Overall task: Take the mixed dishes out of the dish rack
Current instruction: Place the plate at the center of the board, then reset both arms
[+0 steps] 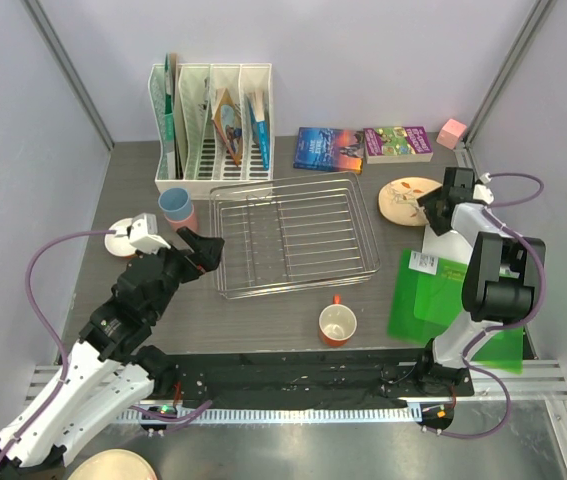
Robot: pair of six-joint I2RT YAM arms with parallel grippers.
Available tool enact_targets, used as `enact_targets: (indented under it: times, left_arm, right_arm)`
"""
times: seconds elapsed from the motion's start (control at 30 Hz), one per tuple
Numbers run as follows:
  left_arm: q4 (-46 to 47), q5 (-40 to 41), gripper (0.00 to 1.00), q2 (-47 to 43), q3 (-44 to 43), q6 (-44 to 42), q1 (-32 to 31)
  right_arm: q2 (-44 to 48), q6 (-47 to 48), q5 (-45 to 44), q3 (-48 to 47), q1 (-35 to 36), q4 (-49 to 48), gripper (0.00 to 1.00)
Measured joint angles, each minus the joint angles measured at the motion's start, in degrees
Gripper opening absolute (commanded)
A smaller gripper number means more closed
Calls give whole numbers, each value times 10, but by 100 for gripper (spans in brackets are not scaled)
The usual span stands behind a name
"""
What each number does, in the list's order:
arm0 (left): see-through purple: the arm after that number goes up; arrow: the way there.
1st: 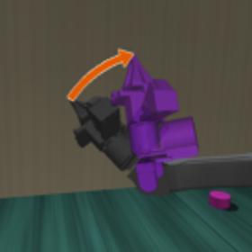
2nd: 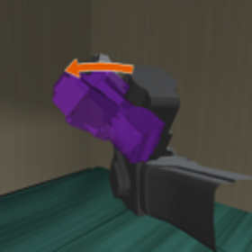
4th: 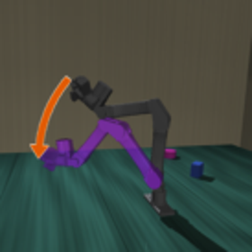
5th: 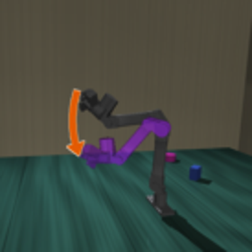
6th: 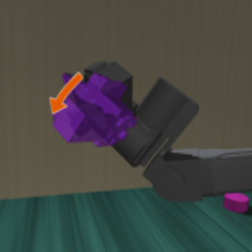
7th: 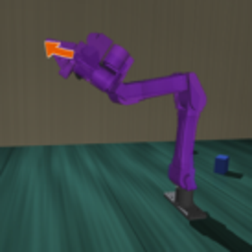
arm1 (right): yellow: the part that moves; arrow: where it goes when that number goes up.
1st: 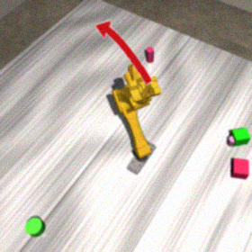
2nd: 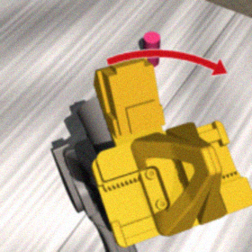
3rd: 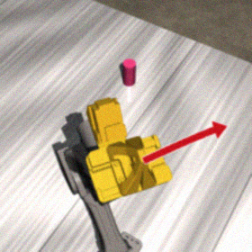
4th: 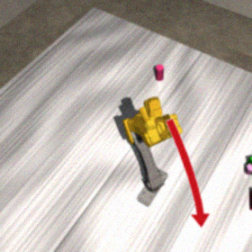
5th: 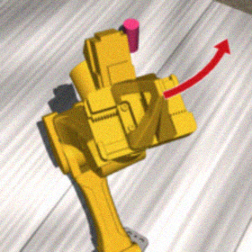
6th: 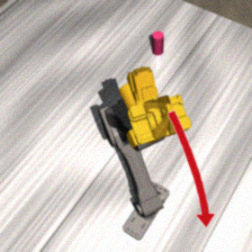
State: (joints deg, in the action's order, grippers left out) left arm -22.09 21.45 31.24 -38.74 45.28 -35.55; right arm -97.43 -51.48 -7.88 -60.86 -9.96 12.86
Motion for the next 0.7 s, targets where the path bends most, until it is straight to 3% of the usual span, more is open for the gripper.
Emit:
enact_targets:
  times: [0.37,0.6,0.7]
  left_arm:
    - [-9,-16,100,-5,0,10,0]
    - [-12,-18,100,-5,0,10,0]
    - [-23,-17,100,2,-3,10,0]
  right_arm:
    - [44,32,-55,4,4,59,68]
    - [171,17,-50,76,21,42,68]
    - [270,10,-59,114,79,27,71]
